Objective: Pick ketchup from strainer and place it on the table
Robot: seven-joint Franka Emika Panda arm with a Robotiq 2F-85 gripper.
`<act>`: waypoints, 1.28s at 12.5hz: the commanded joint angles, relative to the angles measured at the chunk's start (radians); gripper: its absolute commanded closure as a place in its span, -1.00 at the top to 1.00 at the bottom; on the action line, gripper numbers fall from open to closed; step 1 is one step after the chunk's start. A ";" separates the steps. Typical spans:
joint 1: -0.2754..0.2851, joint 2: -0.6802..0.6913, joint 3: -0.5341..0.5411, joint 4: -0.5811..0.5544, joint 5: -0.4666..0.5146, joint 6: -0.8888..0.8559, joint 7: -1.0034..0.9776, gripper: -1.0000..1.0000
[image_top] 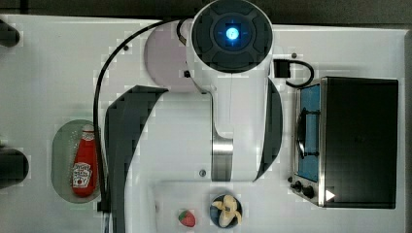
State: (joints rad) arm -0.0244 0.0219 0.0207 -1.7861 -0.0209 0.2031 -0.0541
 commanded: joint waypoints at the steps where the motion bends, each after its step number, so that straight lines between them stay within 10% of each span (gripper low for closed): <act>1: -0.103 -0.306 0.053 -0.108 0.037 -0.184 0.102 0.59; 3: -0.093 -0.297 0.081 -0.108 0.058 -0.169 0.102 1.00; 16: -0.025 -0.041 0.606 -0.113 0.058 0.095 0.104 1.00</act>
State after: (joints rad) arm -0.0706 0.0149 0.6147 -1.9141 0.0255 0.2993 0.0119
